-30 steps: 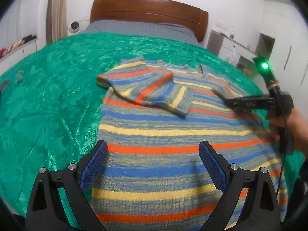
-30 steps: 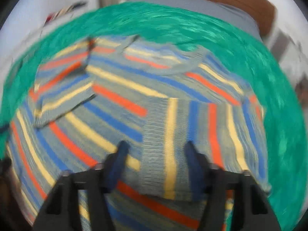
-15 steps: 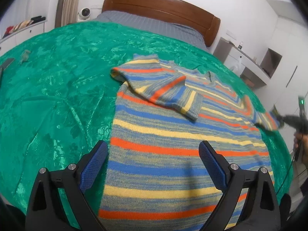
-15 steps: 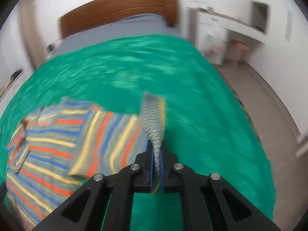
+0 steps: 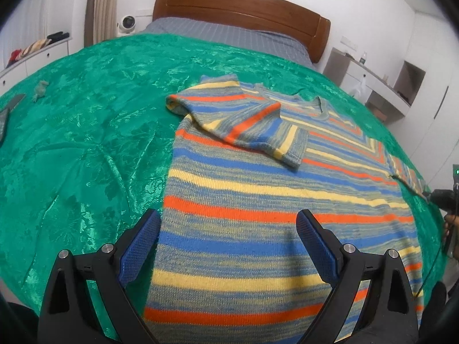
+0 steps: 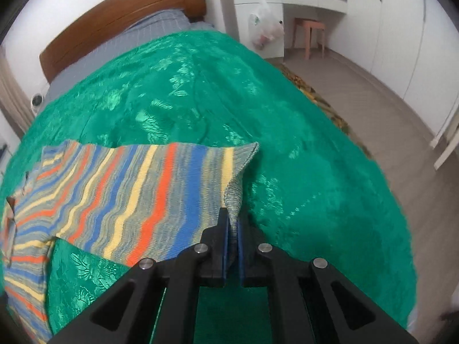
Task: Fold small clothes
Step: 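Grasp a sleeve cuff with the right tool and stretch it out flat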
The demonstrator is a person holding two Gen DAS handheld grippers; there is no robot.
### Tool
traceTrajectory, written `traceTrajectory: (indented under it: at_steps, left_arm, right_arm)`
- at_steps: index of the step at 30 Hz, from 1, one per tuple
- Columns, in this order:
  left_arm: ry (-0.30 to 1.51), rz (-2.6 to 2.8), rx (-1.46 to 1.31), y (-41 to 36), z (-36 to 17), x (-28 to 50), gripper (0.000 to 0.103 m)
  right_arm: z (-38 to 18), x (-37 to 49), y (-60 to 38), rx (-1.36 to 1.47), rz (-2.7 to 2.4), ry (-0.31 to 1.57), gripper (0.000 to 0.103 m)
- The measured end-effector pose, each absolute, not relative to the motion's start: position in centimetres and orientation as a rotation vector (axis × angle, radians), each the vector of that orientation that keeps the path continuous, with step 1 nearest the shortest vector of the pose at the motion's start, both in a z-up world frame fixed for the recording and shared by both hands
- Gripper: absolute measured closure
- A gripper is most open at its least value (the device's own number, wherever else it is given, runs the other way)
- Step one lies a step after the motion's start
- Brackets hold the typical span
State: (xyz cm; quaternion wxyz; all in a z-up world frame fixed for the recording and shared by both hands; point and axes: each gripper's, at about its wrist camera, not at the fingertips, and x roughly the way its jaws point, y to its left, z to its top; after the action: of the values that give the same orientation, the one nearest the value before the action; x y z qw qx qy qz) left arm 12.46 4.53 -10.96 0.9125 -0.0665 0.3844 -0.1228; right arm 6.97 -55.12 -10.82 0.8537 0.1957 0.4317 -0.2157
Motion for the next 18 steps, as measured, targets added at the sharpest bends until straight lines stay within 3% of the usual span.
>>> traceTrajectory:
  at_steps: [4, 12, 15, 17, 18]
  left_arm:
    - [0.795, -0.262, -0.147, 4.7, -10.8, 12.3, 0.007]
    - [0.845, -0.286, -0.076, 3.3, -11.6, 12.1, 0.002]
    - [0.869, -0.270, 0.011, 2.1, -12.3, 12.0, 0.000]
    - [0.873, -0.261, 0.079, 1.4, -12.6, 11.8, 0.000]
    - [0.868, -0.257, 0.089, 1.3, -12.8, 11.7, 0.000]
  right_arm:
    - [-10.5, 6.4, -55.5, 0.450, -0.445, 0.903, 0.096]
    - [-7.4, 2.8, -54.8, 0.453, -0.454, 0.831, 0.080]
    - [-6.0, 2.0, -51.6, 0.389, -0.389, 0.790, 0.064]
    - [-5.5, 1.1, -48.8, 0.342, -0.347, 0.759, 0.045]
    - [-5.5, 0.6, -47.0, 0.308, -0.322, 0.746, 0.043]
